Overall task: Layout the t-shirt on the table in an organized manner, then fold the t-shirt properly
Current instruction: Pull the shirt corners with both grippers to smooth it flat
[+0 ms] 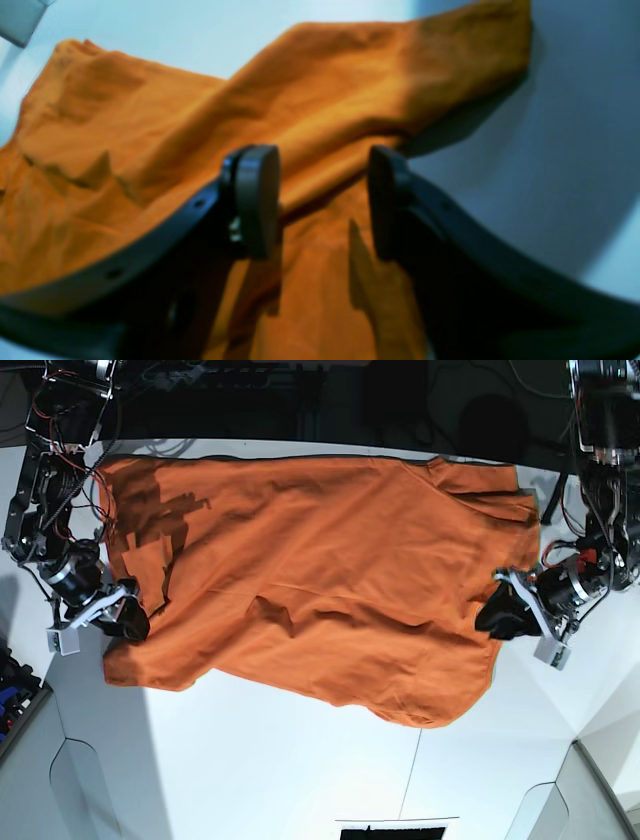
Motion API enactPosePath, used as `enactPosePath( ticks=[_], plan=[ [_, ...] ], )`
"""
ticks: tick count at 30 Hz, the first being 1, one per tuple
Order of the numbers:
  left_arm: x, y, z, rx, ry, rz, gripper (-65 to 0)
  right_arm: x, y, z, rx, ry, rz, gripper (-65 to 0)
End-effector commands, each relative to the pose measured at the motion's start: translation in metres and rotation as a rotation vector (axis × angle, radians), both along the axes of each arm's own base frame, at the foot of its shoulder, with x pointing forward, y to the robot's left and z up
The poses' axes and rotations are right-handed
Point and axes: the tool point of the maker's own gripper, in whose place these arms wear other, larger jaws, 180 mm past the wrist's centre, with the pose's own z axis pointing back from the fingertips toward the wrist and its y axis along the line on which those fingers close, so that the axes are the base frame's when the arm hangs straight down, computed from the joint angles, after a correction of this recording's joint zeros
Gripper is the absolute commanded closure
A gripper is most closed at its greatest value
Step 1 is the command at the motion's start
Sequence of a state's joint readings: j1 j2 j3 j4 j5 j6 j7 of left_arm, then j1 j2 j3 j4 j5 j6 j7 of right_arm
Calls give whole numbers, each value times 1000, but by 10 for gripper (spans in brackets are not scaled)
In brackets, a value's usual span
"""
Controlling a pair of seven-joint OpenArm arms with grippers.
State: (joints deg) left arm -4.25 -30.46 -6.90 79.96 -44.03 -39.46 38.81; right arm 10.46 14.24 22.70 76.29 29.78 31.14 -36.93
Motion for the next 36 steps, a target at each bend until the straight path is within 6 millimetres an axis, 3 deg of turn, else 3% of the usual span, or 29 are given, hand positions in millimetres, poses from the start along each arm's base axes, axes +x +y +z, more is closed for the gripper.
enactPosePath(
  ticks=[1, 4, 8, 16, 24, 31, 36],
  plan=[
    [17, 2, 18, -9, -62, -3, -261, 10, -4, 15, -15, -52, -4, -229],
    [36, 4, 9, 11, -51, 2, -261, 5, 1, 2, -28, -15, -2, -122],
    [45, 11, -24, 3, 45, 38, -261, -9, 6, -15, -14, 28, -2, 0],
    [41, 31, -50, 35, 117, 87, -261, -33, -5, -38, -76, 85, -9, 0],
    [36, 52, -48, 95, 138, 95, -261, -67, -24, -49, -50, 138, -36, 0],
    [38, 55, -43, 82, 128, 103, -261, -97, -28, -31, -2, 93, -64, 0],
    [37, 43, -34, -3, 150, 92, -261, -77, -28, -1, -8, -33, -73, 0]
  ],
)
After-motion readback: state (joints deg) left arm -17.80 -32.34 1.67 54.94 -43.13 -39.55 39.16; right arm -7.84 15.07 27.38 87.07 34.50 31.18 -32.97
